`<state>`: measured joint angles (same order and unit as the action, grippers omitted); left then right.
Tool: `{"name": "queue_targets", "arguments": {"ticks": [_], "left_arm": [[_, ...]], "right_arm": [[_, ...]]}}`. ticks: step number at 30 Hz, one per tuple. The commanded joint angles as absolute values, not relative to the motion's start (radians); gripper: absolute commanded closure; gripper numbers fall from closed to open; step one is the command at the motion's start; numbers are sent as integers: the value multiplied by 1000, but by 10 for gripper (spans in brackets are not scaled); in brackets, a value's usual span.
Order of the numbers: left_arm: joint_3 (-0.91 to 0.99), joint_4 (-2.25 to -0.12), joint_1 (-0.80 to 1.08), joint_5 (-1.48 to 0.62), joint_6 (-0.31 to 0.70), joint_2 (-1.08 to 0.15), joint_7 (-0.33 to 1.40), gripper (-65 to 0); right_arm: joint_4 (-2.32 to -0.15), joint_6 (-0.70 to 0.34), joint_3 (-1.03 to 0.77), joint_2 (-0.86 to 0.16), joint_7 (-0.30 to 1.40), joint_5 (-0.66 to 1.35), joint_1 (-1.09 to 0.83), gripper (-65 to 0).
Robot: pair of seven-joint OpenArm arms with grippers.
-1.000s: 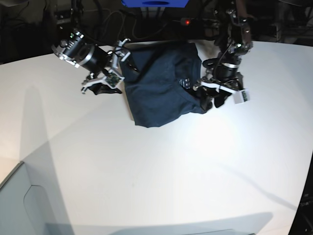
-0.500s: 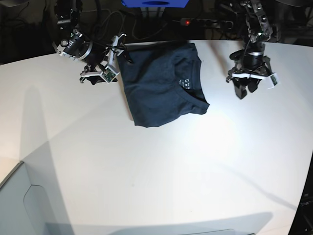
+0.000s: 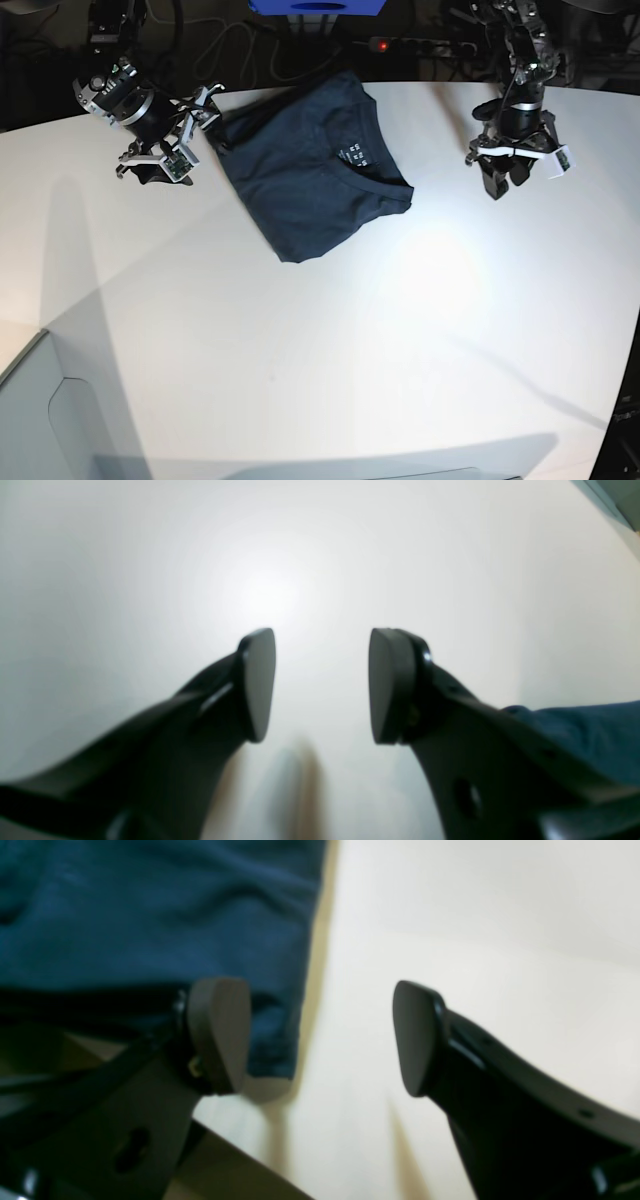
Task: Fold the T-shirt properly
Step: 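Grasp the shirt corner with the right gripper and pull it outward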
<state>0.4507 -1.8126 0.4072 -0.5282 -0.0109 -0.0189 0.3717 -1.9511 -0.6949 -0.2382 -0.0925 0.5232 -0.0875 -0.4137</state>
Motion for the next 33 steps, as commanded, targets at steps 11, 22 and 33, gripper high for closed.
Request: {"name": "queue_targets", "arguments": {"ticks": [11,22,33], "left_arm": [[460,-1844,464,-535,-1,-25,351,-293],[545,-1844,522,-535,-1,-21,351,-293],[545,-1844,530,-535,-1,-18,351,-293]], "right_arm": [[-1936,-698,-50,-50,498,-70,-197,-203],[-1629,-698,4,-24,489,-70,16,-2],[-1308,-698,-1,-24,367,-71,119,-2]]}}
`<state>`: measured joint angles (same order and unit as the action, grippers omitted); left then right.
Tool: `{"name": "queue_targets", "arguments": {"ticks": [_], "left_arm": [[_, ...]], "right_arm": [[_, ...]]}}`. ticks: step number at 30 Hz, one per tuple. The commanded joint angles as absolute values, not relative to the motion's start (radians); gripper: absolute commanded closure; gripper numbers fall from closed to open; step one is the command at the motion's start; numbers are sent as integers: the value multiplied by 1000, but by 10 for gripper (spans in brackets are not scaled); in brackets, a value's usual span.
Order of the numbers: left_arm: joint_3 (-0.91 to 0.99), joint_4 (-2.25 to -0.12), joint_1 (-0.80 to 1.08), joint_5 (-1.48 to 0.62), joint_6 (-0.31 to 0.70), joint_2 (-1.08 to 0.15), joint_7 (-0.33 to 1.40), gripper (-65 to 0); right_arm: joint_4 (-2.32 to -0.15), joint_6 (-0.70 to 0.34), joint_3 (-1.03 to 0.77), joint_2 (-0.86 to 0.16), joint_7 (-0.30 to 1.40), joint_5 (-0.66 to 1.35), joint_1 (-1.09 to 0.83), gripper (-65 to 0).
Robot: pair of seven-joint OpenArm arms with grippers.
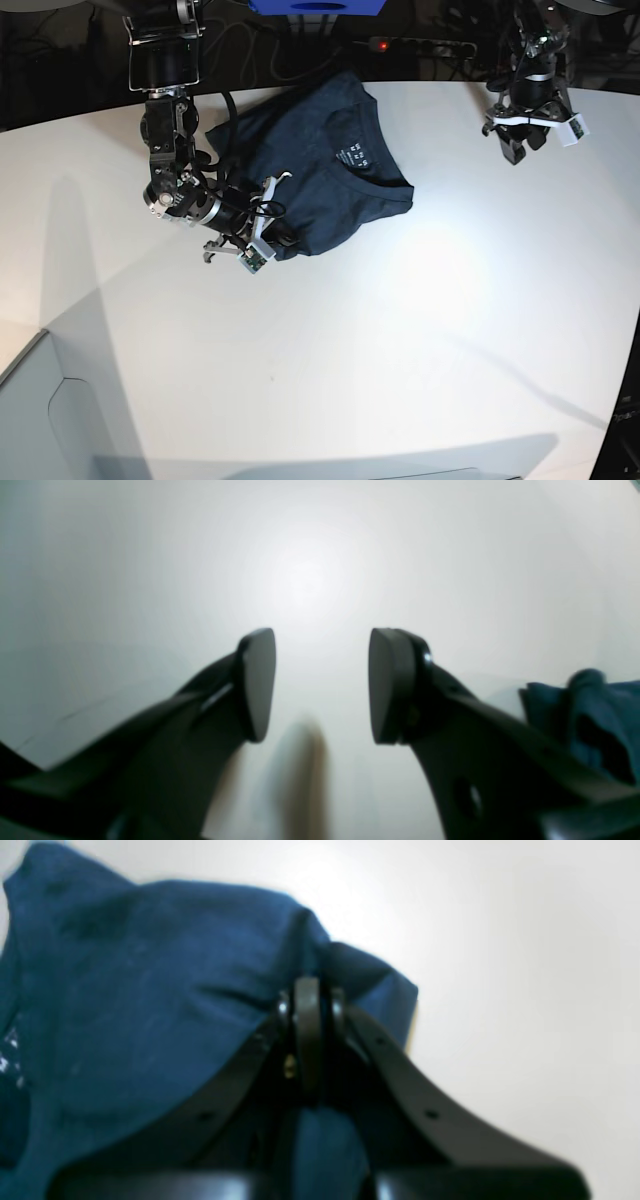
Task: Fold the T-shirt properly
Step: 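Grasp the shirt corner with the right gripper and pull it outward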
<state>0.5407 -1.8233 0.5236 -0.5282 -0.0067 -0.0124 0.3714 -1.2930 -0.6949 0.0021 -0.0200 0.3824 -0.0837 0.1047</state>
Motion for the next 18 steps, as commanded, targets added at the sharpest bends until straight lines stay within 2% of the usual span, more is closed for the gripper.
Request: {"name": "queue_targets", "arguments": {"ticks": [1,5,13,18], "left_arm": [[545,-1844,530,-535,-1,-18,351,-293],[545,-1844,530,-535,-1,-18,351,-293],[538,-1844,529,-535,-1,-16,351,-293],[536,-1844,529,-535,1,1,352,-295]], "right_arm": [[-1302,-698,-2,-33,352,-73,119,-2],[-1365,-698,-5,-48,334,-70,107,-2],[-1659,-698,-56,-25,343,-68,1,-2],[-1672,-698,-48,-22,335,-68,-87,-2]]}}
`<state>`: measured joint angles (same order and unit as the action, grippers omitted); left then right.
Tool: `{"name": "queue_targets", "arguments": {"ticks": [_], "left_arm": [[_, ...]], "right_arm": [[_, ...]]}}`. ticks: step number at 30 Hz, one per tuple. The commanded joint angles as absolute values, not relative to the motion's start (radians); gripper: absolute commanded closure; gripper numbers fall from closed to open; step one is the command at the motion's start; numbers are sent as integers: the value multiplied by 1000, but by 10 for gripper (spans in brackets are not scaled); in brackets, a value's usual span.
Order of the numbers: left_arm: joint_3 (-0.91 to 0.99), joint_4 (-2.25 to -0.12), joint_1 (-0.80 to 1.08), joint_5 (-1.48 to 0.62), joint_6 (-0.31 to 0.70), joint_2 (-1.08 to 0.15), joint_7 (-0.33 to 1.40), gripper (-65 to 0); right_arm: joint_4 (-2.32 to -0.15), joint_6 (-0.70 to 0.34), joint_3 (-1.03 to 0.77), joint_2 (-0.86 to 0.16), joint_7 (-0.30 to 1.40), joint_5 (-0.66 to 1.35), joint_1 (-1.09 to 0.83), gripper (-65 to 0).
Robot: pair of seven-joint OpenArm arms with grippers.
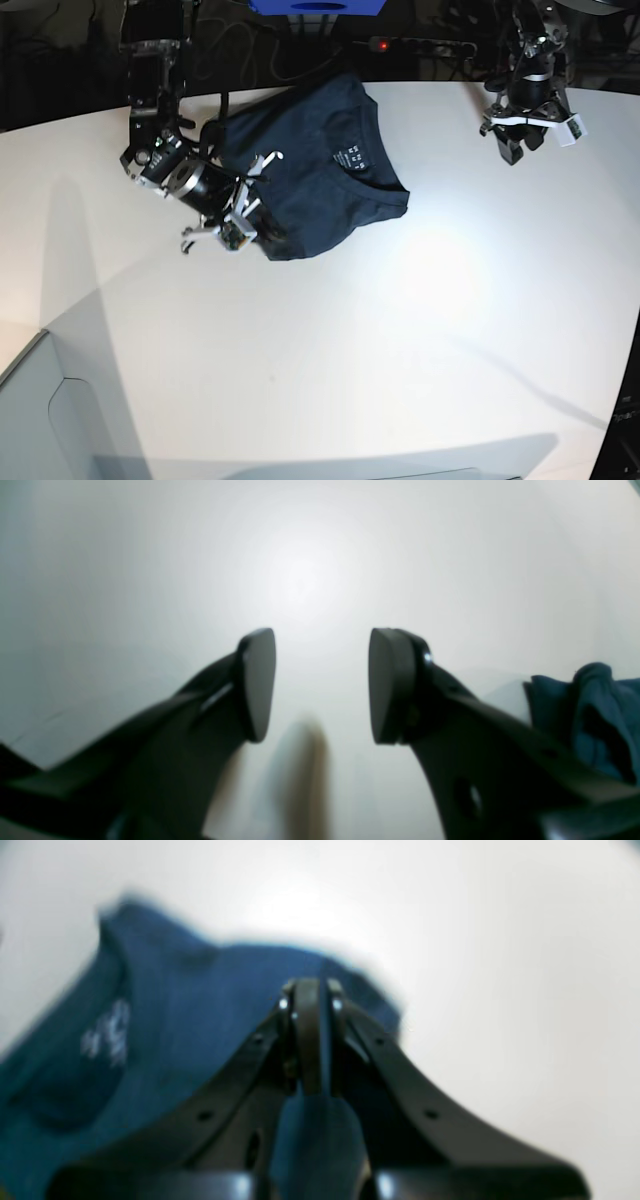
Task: Fold the T-shirt properly
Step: 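Grasp the shirt corner with the right gripper and pull it outward, then push the folded shirt with the left gripper to square it up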
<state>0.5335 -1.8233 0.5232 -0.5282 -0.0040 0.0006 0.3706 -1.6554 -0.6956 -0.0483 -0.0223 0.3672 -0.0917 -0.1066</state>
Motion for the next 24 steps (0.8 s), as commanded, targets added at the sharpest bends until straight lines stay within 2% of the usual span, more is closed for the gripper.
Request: {"name": "queue_targets", "arguments": {"ticks": [1,5,9,18,24], "left_arm": [[536,-1844,529,-535,1,10,352,-295],[473,-1844,529,-536,1,19,383,-300],[424,-1845,529,-619,1,22,435,-362],[318,-1844,529,-826,1,19,524,-374],[223,-1830,521,-822,1,19,524,-374]], "right_arm": [[-1644,-698,-48,-22,332,-68,-93,-2],[-1509,-698,-56,-25,326,-68,-77,-2],[-1451,-698,-56,-36,269,-68,-68,-2],[-1747,-698,-125,-50,263,-68,-156,-2],[-1764,-698,-125,-58,263,-70,-193,-2]]}}
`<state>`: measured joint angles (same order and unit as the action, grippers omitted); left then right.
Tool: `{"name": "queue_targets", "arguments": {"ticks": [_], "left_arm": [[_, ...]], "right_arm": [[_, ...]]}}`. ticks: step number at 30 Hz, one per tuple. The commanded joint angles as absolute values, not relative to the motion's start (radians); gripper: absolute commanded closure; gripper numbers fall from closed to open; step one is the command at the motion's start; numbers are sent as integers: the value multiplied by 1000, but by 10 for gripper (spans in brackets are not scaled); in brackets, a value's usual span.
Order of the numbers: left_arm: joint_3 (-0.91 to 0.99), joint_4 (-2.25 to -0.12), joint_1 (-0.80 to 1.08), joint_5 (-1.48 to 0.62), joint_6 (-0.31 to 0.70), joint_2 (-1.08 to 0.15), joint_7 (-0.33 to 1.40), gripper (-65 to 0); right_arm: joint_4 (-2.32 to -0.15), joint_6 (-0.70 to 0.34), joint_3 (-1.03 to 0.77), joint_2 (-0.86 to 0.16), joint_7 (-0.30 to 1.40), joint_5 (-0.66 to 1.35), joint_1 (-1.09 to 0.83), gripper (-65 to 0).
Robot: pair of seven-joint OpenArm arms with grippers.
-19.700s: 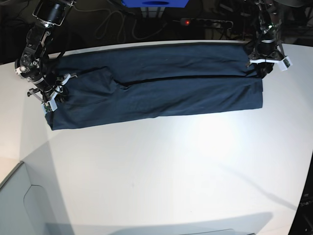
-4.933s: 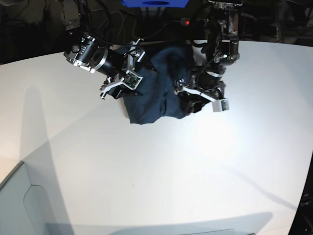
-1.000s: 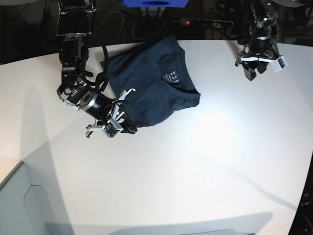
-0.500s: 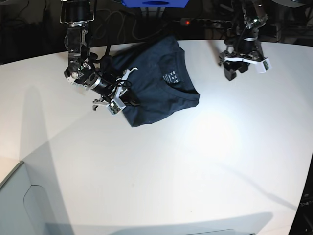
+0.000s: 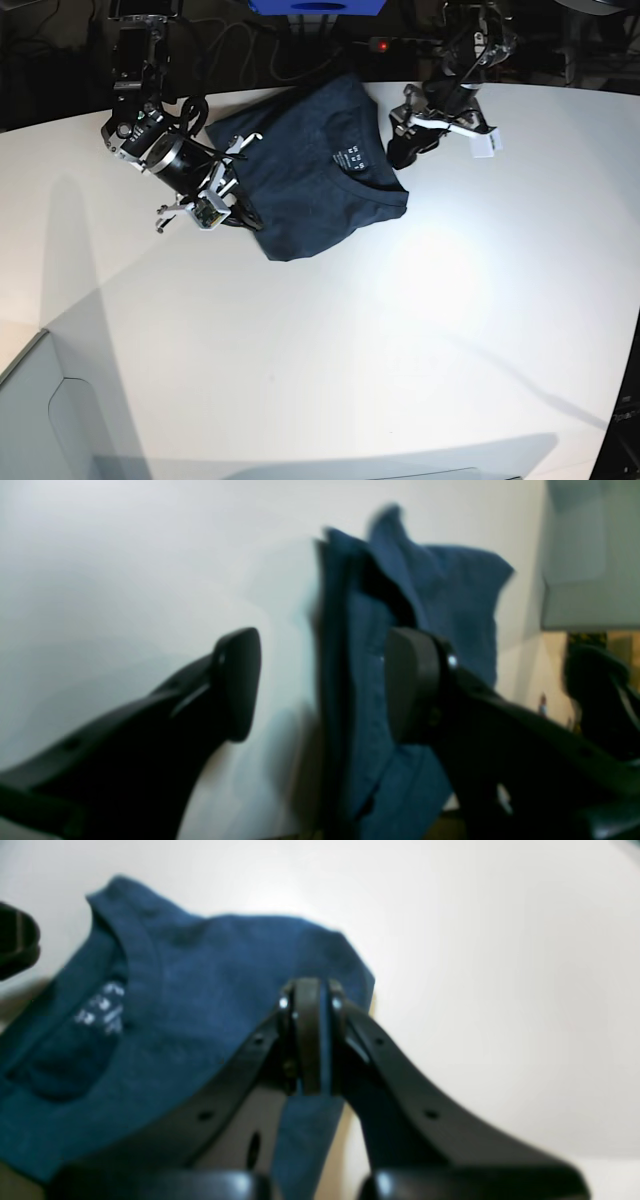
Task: Fold the T-shirt properly
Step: 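Push the folded shirt with the left gripper to square it up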
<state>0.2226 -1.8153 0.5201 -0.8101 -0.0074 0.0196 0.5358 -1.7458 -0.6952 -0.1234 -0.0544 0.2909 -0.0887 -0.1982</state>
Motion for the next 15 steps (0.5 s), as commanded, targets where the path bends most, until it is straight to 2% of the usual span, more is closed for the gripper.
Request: {"name": "queue_targets", "arguments": {"ticks": [1,12,15], "left_arm": [[208,-1830,519,-820,1,19,524,-374],[116,-1725,483,-820,1,10,532,-371],[88,-1712,486,-820,1,-7,532,-310]], "right_arm": [[-1764,-698,-125,-58,263,-70,-202,-2],[-1773,-698,-127,-77,263,-73,-246,-2],[-1773,-698,-127,-82,263,-73,-246,-2]]}}
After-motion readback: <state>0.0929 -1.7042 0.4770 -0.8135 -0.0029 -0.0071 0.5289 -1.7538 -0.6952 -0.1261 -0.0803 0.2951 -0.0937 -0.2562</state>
